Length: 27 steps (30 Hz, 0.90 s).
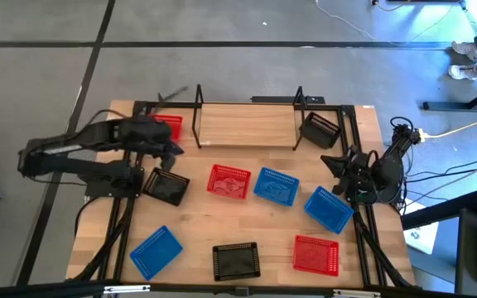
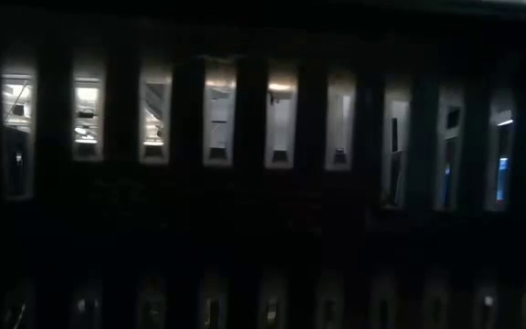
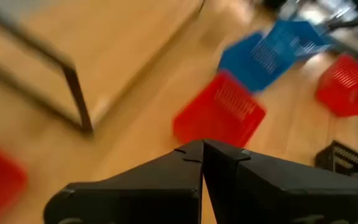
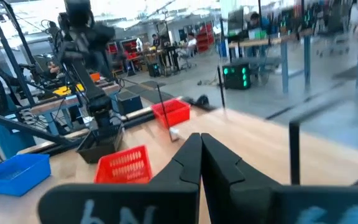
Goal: Stack baskets on shelf by color
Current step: Put the left black bin on the shelf
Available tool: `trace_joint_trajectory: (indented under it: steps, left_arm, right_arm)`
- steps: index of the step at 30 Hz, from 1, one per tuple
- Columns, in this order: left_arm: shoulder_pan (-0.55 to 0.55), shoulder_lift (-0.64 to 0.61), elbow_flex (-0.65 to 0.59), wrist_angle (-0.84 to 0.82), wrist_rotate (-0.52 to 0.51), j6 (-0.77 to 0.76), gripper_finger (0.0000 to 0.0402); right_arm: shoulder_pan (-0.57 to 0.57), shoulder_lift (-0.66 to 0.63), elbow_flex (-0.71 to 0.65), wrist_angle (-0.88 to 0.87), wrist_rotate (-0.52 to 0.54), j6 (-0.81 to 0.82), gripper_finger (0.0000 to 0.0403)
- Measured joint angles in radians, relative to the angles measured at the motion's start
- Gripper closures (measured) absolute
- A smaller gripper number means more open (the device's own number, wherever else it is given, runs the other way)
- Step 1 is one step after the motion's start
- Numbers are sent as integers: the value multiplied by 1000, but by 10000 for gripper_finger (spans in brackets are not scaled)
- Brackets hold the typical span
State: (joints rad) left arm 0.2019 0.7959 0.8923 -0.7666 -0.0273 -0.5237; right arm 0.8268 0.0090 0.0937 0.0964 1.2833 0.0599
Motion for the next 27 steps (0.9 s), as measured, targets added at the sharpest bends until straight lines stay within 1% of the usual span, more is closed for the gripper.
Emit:
trace_joint_trajectory:
  steps: [3,6,9,13,17,20,21,23,27]
  left_arm:
    - [-24,79,27,-66,0,-146,401]
    - [-42,104,26,-103,26,-263,401]
    - [-63,108,26,-117,58,-321,401]
    - [-95,104,26,-112,56,-361,401]
    - [-117,90,26,-112,56,-359,401]
    - [-130,87,26,-112,55,-357,401]
    - [-133,87,26,-112,55,-358,401]
    - [-137,87,26,-112,56,-359,401]
    - [-138,88,26,-108,62,-386,401]
  right_arm:
    - [0,4,46,23,1,-95,397]
    - [0,36,104,21,-9,-144,397]
    - [0,88,171,20,-95,-169,397]
    - [0,174,259,-26,-247,-165,397]
    - [0,258,325,-169,-435,-78,397]
    - [0,295,352,-268,-600,-20,397]
    - [0,303,358,-294,-640,5,397]
    - [0,312,362,-329,-689,74,397]
    - [0,312,362,-391,-703,175,397]
